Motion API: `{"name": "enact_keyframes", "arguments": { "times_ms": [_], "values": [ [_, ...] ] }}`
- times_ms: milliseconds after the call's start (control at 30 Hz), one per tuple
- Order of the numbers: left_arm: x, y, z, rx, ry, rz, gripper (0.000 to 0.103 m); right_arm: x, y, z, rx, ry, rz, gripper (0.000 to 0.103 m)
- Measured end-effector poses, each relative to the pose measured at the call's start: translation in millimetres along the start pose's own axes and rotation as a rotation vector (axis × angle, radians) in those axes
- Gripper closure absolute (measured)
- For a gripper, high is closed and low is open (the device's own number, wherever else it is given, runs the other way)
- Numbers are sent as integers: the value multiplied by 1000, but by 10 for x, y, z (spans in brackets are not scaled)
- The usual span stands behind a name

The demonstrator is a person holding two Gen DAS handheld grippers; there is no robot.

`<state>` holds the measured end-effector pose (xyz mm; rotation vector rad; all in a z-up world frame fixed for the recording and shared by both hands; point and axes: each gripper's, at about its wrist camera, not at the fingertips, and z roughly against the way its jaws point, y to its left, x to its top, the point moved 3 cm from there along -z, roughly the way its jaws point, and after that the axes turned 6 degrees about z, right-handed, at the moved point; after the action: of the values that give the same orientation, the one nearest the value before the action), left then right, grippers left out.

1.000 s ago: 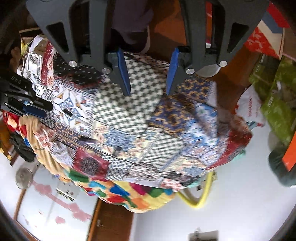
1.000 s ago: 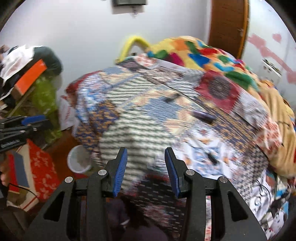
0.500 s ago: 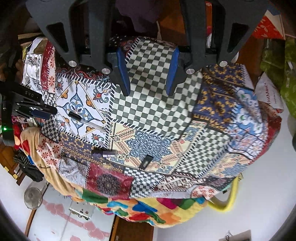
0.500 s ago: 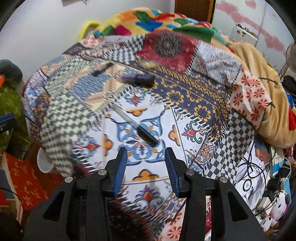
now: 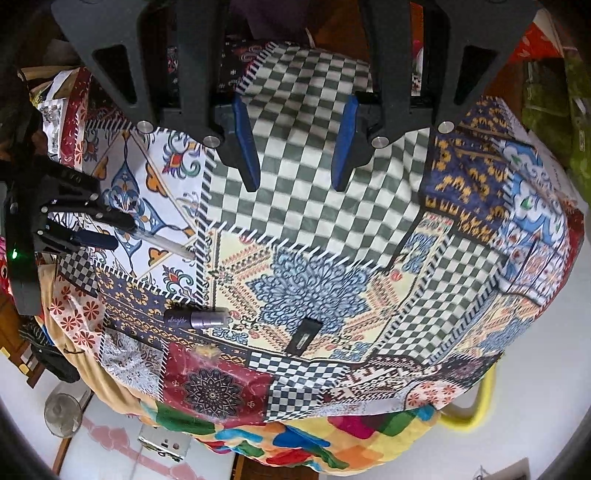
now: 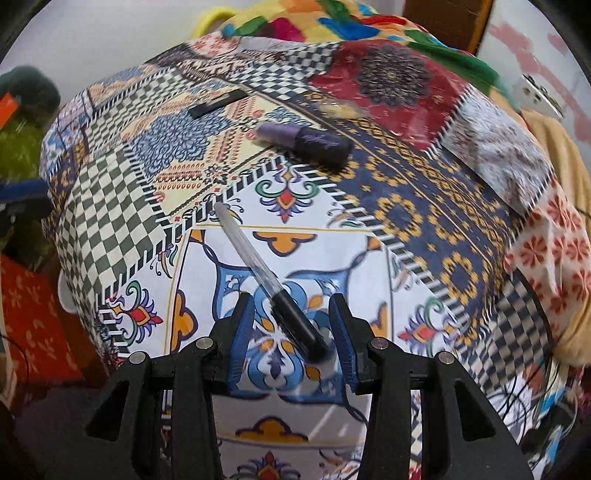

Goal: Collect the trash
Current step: 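Grasp the purple tube with the left gripper while the right gripper grasps the clear pen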

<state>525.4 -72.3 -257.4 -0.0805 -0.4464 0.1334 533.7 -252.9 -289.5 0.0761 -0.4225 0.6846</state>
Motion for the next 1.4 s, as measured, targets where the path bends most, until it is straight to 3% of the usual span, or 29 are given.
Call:
{"name": "enact_keyframes", "arguments": {
  "times_ms": [100, 333, 500, 900, 1033, 1133, 1167, 1233, 1367, 1400],
  "values": [
    [90, -79, -25, 5, -7, -20, 64, 22, 28, -83, -15, 14, 24, 66],
    [399, -375, -70, -40, -22, -89, 64, -5, 32, -89, 18, -2, 10, 89],
    [669, -650, -216, -107, -15, -144, 52, -59, -39, -61, 7, -37, -60, 90],
    [1192, -1363, -981, -173, 1, -386, 52, -318, -757, 57, 9, -135, -417, 90],
    [1236, -1457, -1330, -161, 38, -456, 52, -362, -775, 53, 3, -138, -425, 90],
    [1221, -1442, -1491, -159, 76, -444, 52, -330, -710, 55, -21, -130, -391, 90],
    [1219, -1437, -1476, -163, 54, -442, 52, -315, -694, 51, -28, -127, -382, 90],
    [1210, -1428, -1460, -182, 42, -426, 57, -271, -661, 26, -43, -119, -356, 88],
    [1187, -1391, -1436, -177, 7, -394, 77, -201, -549, -14, -96, -111, -301, 79],
    [1168, -1371, -1428, -189, 8, -378, 77, -194, -533, -24, -106, -105, -285, 76]
  ]
}}
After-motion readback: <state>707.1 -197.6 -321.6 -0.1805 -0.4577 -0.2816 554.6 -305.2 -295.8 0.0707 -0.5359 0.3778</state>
